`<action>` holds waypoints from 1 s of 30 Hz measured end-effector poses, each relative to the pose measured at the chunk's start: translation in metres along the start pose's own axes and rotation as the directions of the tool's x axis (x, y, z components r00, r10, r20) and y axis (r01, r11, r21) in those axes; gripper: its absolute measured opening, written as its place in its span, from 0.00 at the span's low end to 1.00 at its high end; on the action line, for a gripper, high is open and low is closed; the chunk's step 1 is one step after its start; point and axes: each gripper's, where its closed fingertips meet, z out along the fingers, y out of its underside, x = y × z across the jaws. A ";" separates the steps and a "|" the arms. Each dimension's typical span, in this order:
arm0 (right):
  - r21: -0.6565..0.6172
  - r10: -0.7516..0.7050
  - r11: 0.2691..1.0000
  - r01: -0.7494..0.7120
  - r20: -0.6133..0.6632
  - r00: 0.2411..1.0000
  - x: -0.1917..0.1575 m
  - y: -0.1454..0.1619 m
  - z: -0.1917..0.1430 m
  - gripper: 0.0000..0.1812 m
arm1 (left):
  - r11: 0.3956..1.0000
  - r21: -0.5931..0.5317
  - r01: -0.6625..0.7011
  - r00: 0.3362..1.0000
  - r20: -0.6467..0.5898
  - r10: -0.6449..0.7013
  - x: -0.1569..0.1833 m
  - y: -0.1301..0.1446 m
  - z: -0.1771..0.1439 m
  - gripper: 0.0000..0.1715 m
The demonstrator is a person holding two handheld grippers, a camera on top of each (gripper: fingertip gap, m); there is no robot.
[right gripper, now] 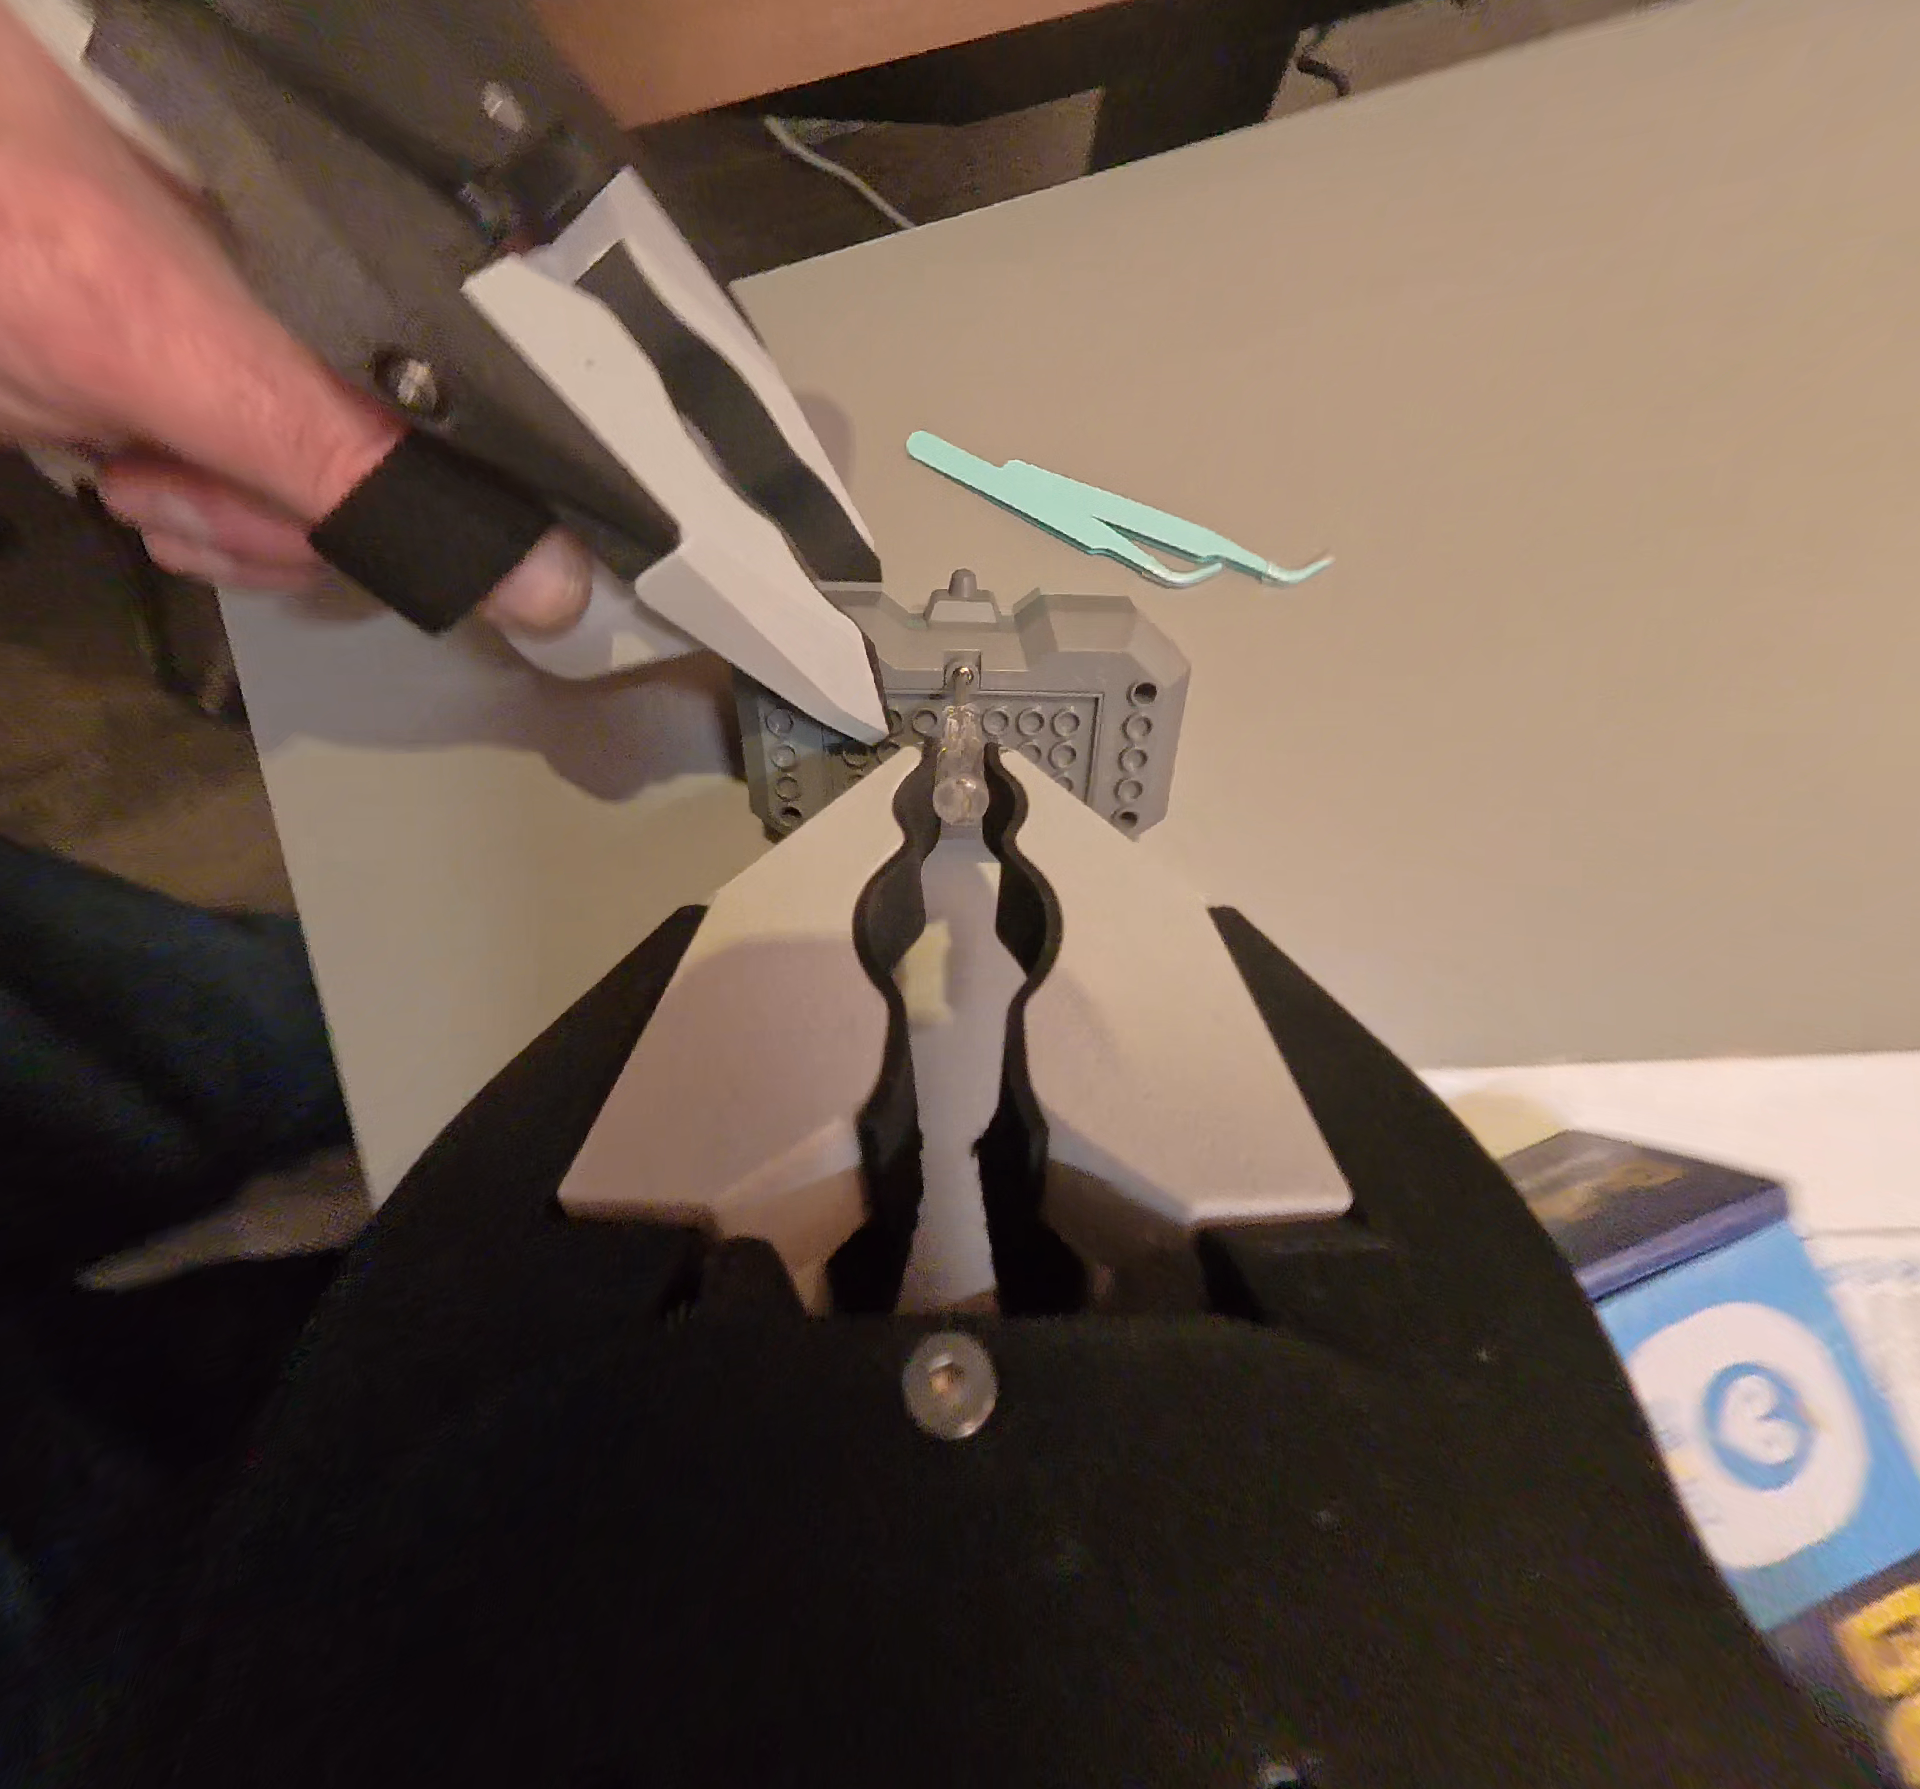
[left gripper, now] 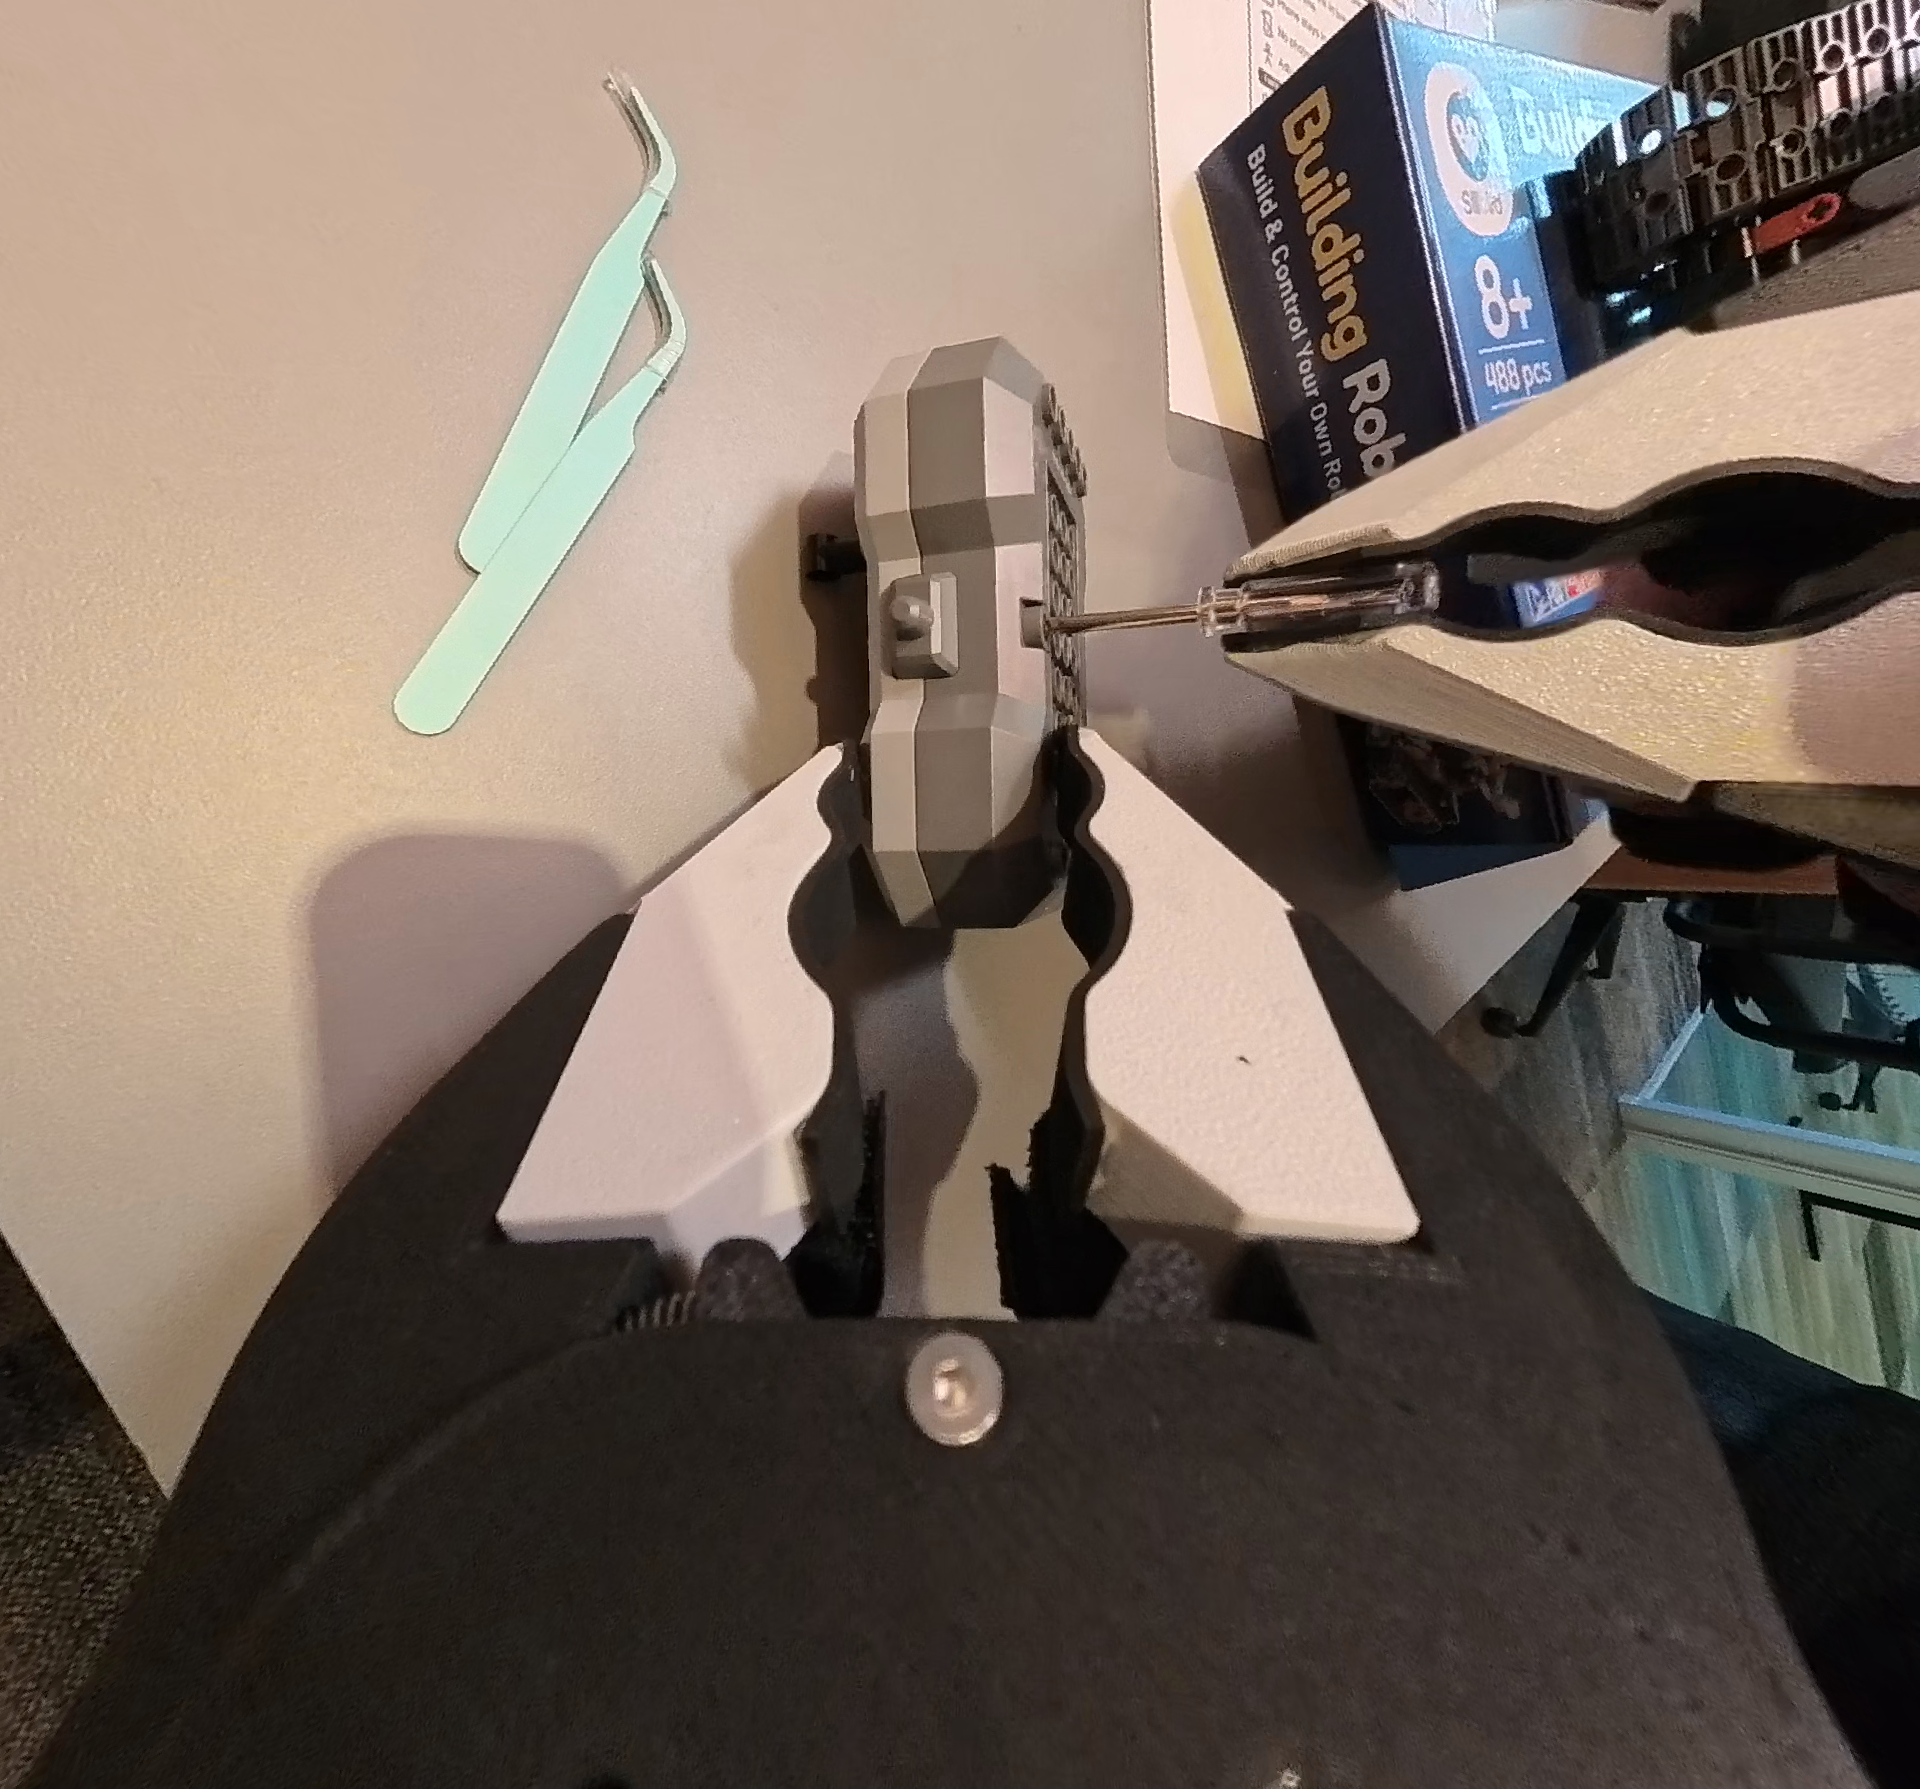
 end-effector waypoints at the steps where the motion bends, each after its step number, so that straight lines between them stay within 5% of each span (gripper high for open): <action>1: 0.007 0.098 0.995 -0.098 0.003 0.995 0.000 0.000 0.000 0.03 | 1.000 0.004 0.003 1.000 0.002 -0.003 0.000 0.000 0.000 0.20; 4: 0.017 0.267 0.964 -0.267 -0.021 0.963 -0.001 -0.001 0.001 0.03 | 1.000 0.010 0.009 1.000 0.011 -0.009 0.000 0.000 0.000 0.20; 6: 0.048 0.473 0.880 -0.473 0.004 0.881 -0.001 -0.001 0.002 0.03 | 1.000 0.015 0.015 1.000 0.019 -0.015 -0.001 0.000 0.000 0.20; 9: 0.088 0.798 0.583 -0.808 0.126 0.590 -0.001 0.000 0.003 0.02 | 1.000 0.027 0.016 0.999 0.042 -0.017 -0.001 0.000 -0.001 0.20; 13: 0.054 0.943 0.216 -0.975 0.245 0.223 -0.009 -0.001 0.006 0.02 | 0.998 0.054 0.024 0.997 0.075 -0.028 -0.003 -0.001 -0.002 0.20; 14: 0.042 0.946 0.178 -0.983 0.269 0.183 -0.012 0.000 0.006 0.02 | 0.997 0.059 0.041 0.996 0.074 -0.045 -0.004 -0.001 -0.002 0.20; 19: 0.069 0.902 0.359 -0.931 0.232 0.365 -0.011 0.003 -0.006 0.02 | 0.996 0.051 0.073 0.996 0.050 -0.076 -0.003 -0.002 -0.001 0.20; 23: 0.076 0.616 0.783 -0.618 0.050 0.786 0.001 0.005 -0.020 0.03 | 1.000 -0.016 0.001 1.000 0.004 -0.001 0.000 0.001 -0.001 0.20; 25: 0.013 0.384 0.923 -0.384 -0.047 0.922 0.007 0.010 -0.022 0.02 | 0.999 -0.046 -0.004 1.000 -0.028 0.003 0.001 0.002 -0.001 0.20; 30: -0.099 -0.046 0.994 0.040 -0.065 0.997 0.002 0.002 -0.020 0.02 | 0.995 -0.092 -0.037 0.998 -0.062 0.032 0.003 0.004 0.000 0.20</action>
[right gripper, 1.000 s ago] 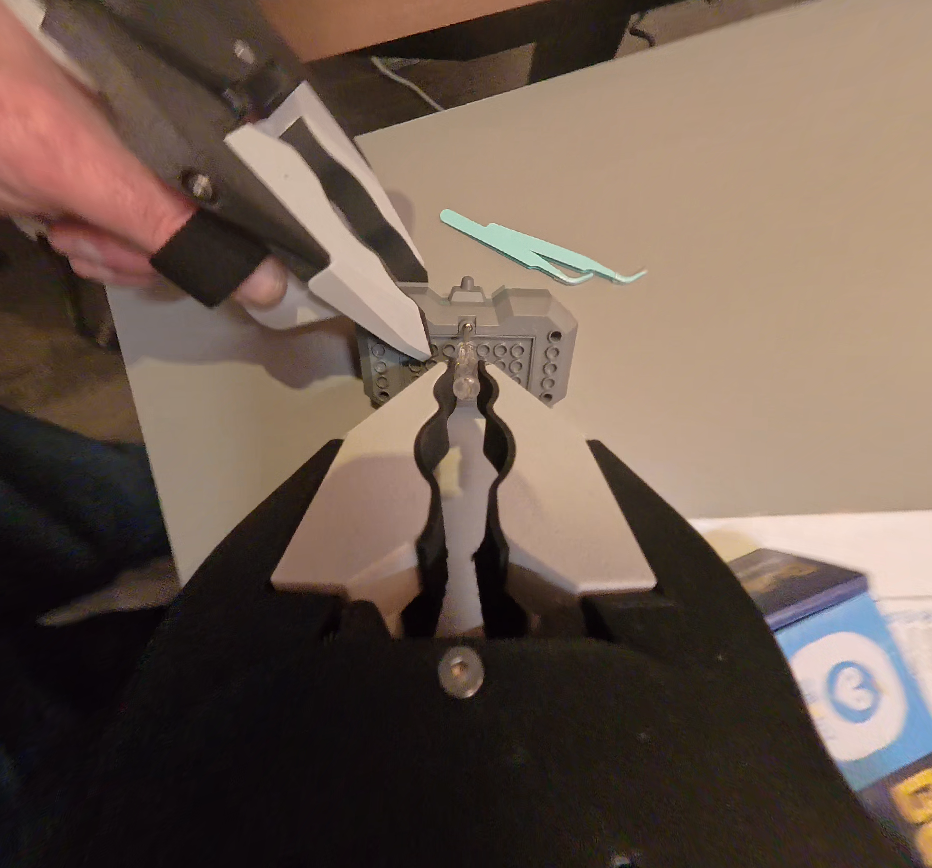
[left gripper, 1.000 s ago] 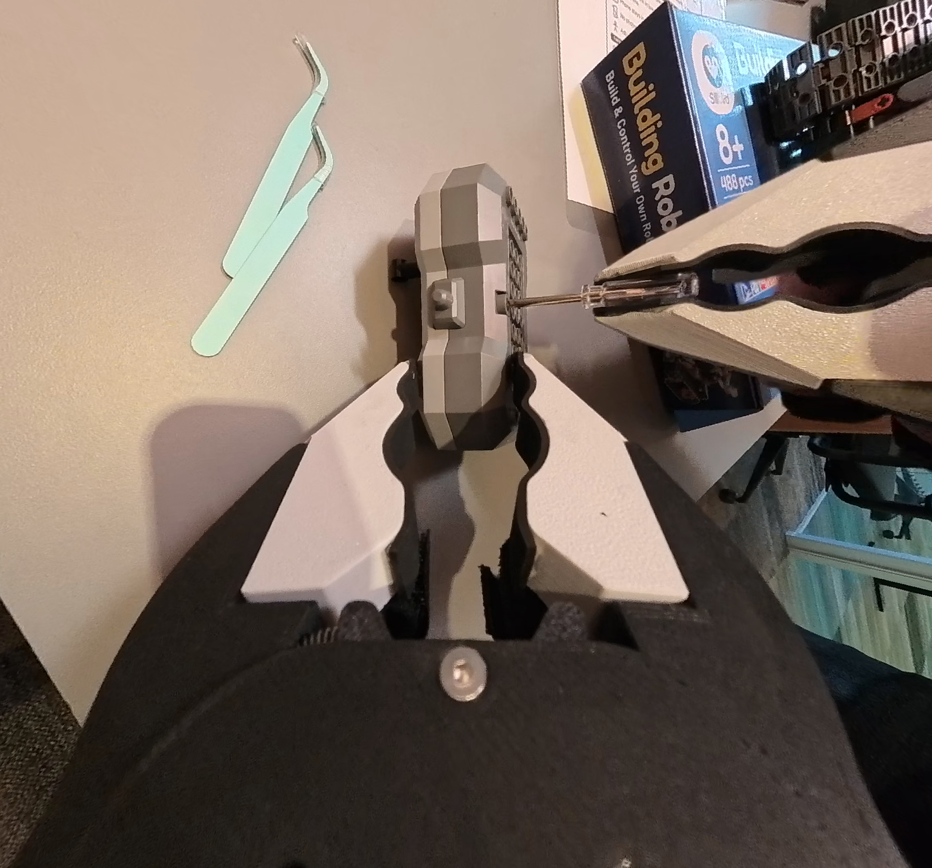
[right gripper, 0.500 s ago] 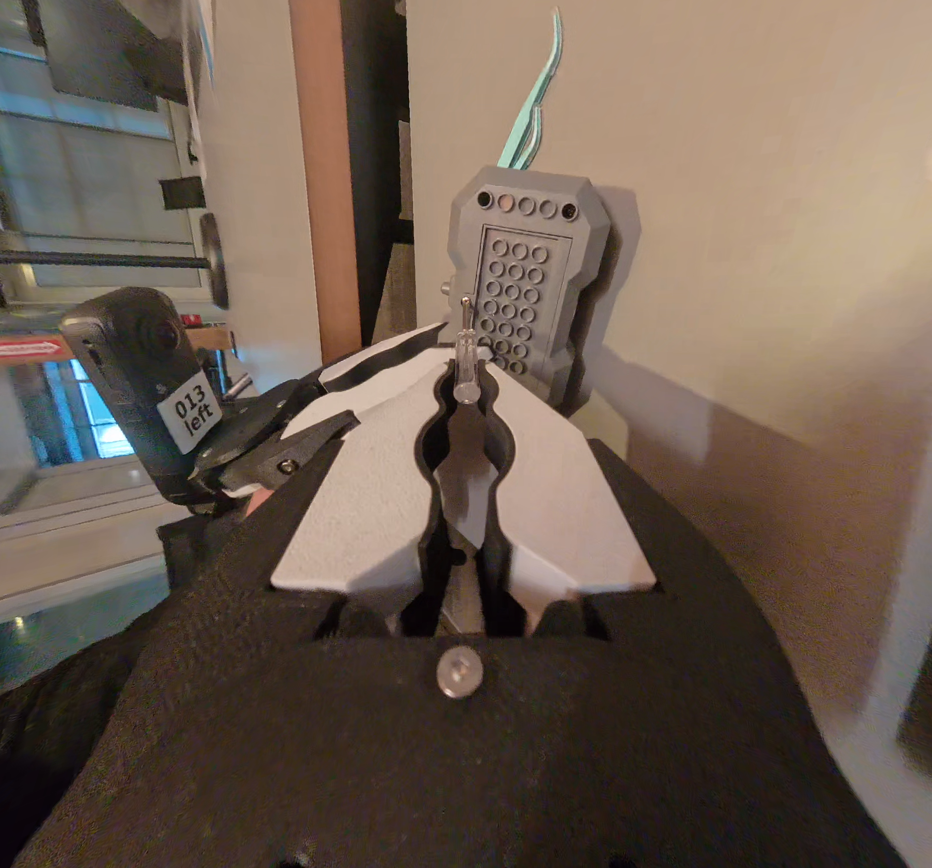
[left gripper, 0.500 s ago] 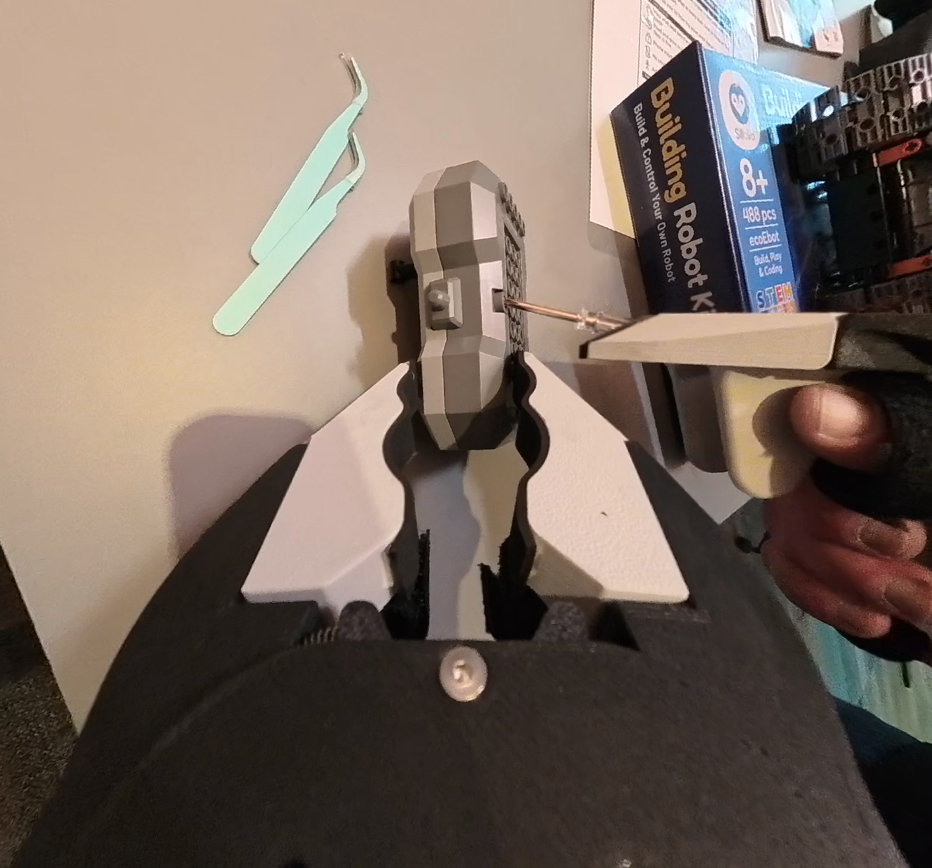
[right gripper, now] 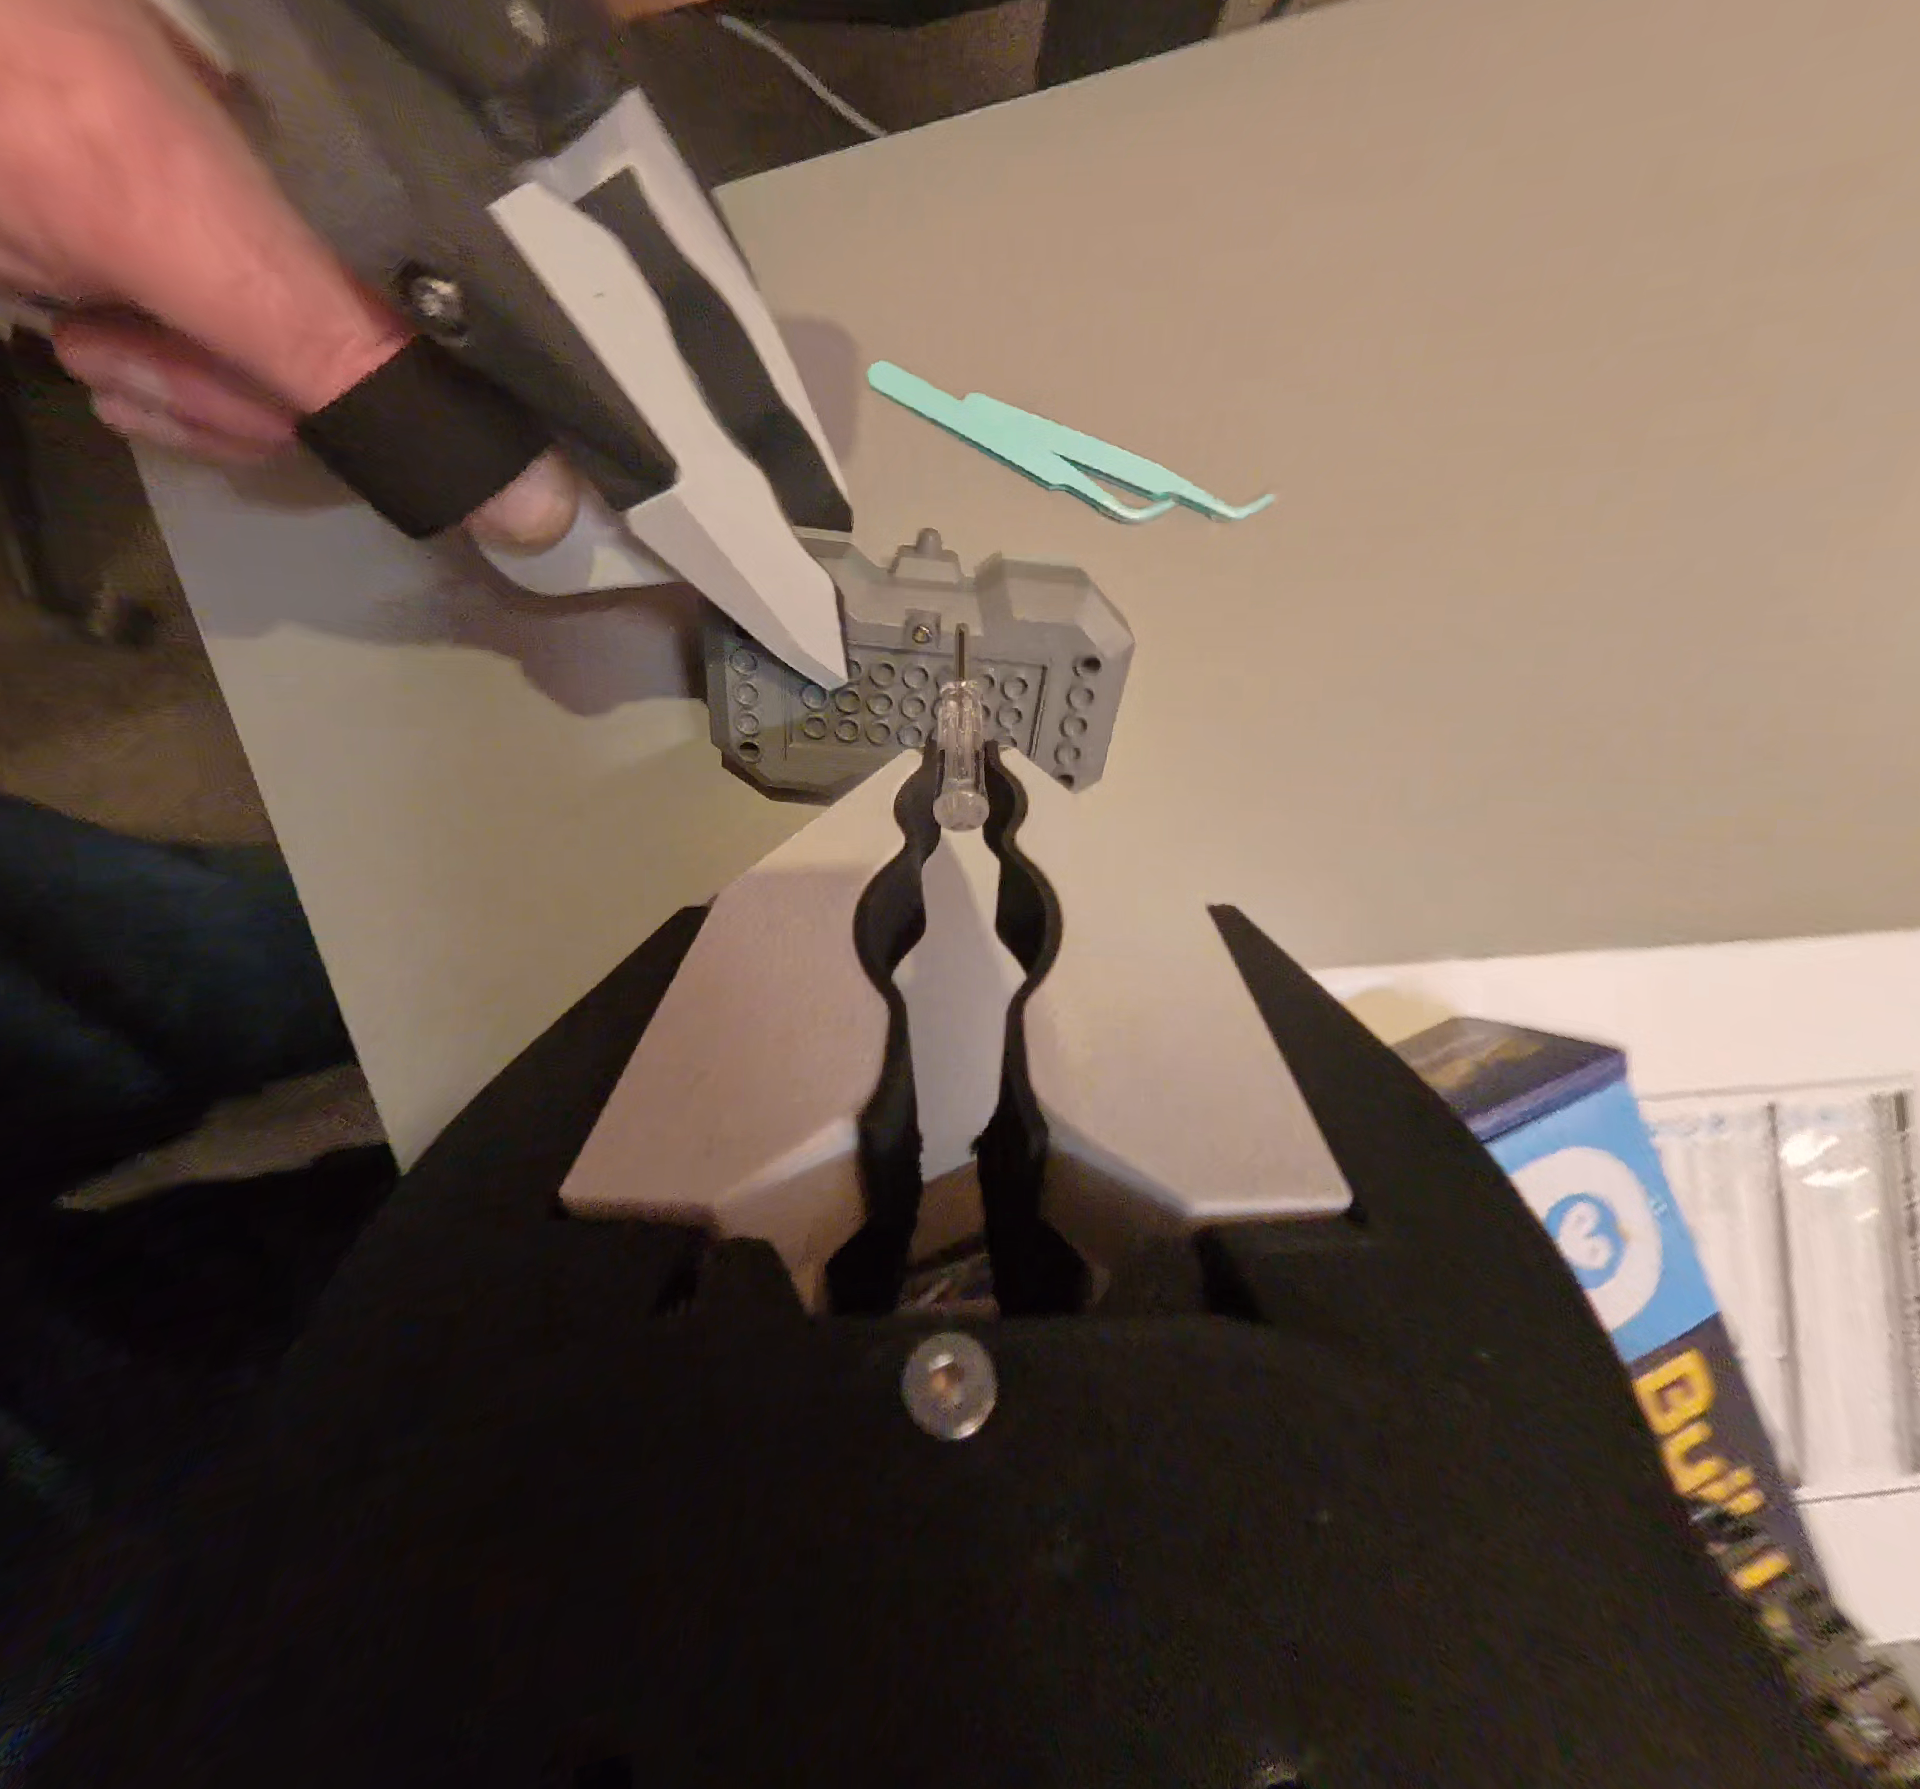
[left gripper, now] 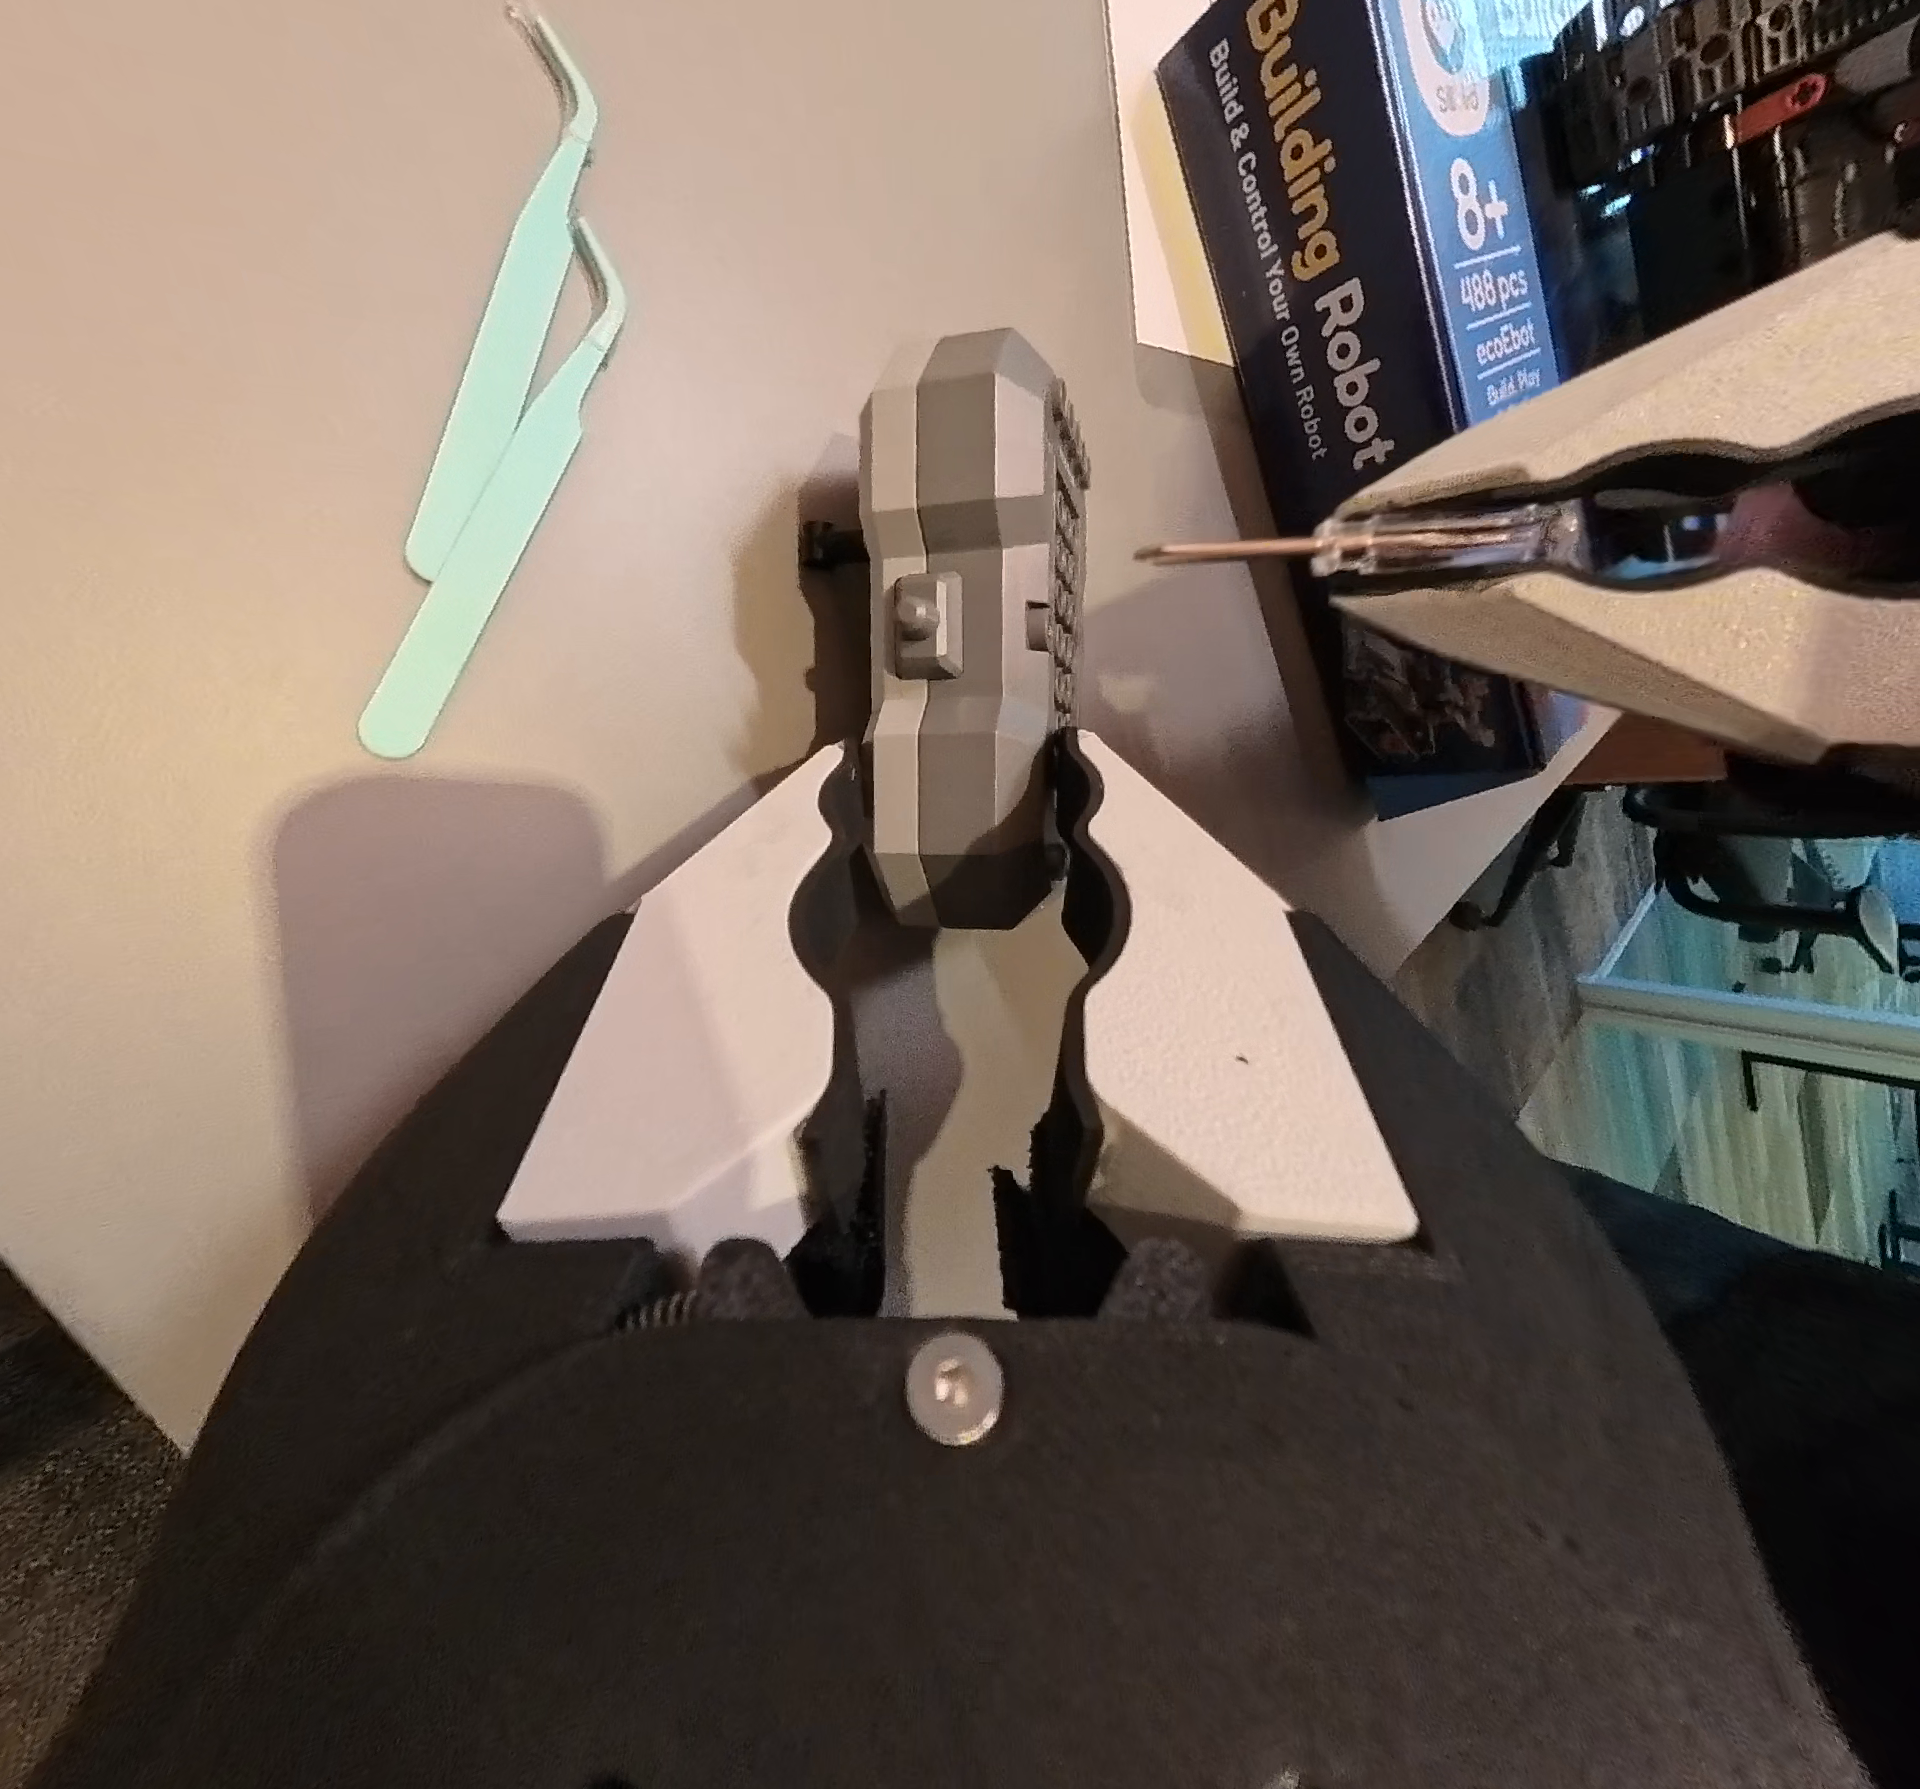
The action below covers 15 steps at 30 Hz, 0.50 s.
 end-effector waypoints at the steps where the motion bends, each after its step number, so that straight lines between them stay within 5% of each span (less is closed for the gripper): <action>1: -0.019 -0.056 0.998 0.056 -0.004 0.998 -0.002 0.000 0.001 0.02 | 1.000 -0.003 -0.006 1.000 -0.001 0.006 0.001 0.000 0.000 0.20; 6: -0.083 -0.210 0.975 0.208 -0.022 0.977 -0.008 0.004 0.006 0.02 | 1.000 0.000 -0.015 1.000 0.009 0.015 0.002 0.000 0.001 0.20; 15: -0.083 -0.215 0.974 0.212 -0.029 0.976 -0.006 0.008 0.008 0.02 | 1.000 0.003 -0.016 1.000 0.013 0.016 0.003 0.001 0.001 0.19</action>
